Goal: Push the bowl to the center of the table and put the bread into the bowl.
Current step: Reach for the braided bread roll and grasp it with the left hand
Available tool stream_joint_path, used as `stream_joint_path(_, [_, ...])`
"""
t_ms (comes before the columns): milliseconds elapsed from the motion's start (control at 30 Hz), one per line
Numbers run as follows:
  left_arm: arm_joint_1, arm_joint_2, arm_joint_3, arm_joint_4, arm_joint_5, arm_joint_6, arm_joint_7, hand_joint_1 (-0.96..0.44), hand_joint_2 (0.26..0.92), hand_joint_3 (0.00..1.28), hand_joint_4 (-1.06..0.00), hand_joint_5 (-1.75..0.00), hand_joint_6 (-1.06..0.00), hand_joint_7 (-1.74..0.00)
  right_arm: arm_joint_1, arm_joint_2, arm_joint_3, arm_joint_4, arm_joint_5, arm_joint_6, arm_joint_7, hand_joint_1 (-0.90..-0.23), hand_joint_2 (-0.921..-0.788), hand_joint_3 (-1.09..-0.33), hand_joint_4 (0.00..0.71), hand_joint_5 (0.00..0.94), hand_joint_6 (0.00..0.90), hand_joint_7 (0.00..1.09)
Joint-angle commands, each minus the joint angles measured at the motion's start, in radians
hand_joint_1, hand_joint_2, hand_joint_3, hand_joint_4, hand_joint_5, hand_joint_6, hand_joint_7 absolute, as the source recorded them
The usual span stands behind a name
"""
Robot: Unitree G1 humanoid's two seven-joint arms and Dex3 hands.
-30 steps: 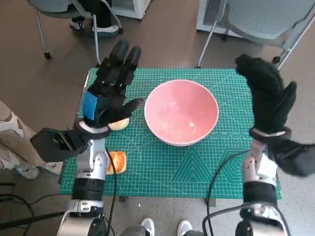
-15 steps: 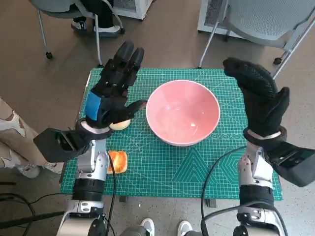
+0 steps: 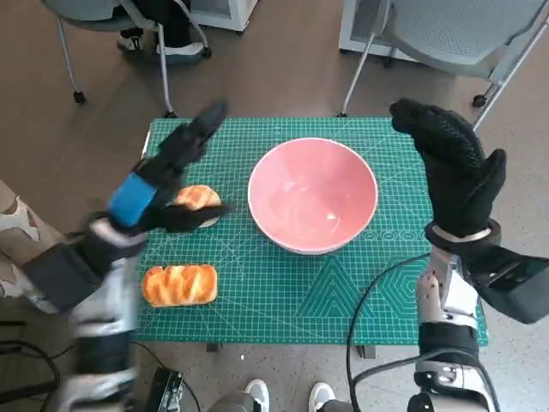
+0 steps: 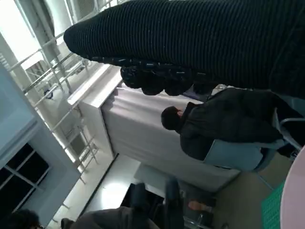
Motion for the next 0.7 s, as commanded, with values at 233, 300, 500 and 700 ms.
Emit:
stream_joint_path(233, [0.218, 0.197, 0.054, -0.405, 0.168, 0.258, -0.016, -0.22, 0.668, 0.00, -0.01, 0.00, -0.20, -0.07, 0.046, 0.002, 0.016, -0.030, -0.018, 0.053, -0.027, -0.637, -0.921, -0.744, 0.216, 0.001, 0.244, 0.19])
stream_joint_path(300, [0.238, 0.208, 0.051, -0.423, 0.174, 0.270, -0.015, -0.22, 0.667, 0.00, -0.02, -0.01, -0.21, -0.07, 0.046, 0.002, 0.017, -0.030, -0.016, 0.055, -0.027, -0.639, -0.921, -0.744, 0.216, 0.001, 0.222, 0.23])
stream_joint_path(500, [0.287, 0.250, 0.020, -0.475, 0.210, 0.341, -0.016, -0.21, 0.666, 0.00, -0.07, -0.03, -0.23, -0.08, 0.041, 0.001, 0.016, -0.022, -0.011, 0.060, -0.026, -0.641, -0.921, -0.746, 0.216, 0.000, 0.105, 0.46])
stream_joint_path(700, [0.324, 0.281, -0.045, -0.529, 0.298, 0.445, -0.017, -0.23, 0.669, 0.00, -0.13, -0.04, -0.26, -0.08, 0.038, 0.003, 0.015, -0.013, -0.002, 0.063, -0.019, -0.640, -0.921, -0.746, 0.216, 0.000, 0.084, 0.49])
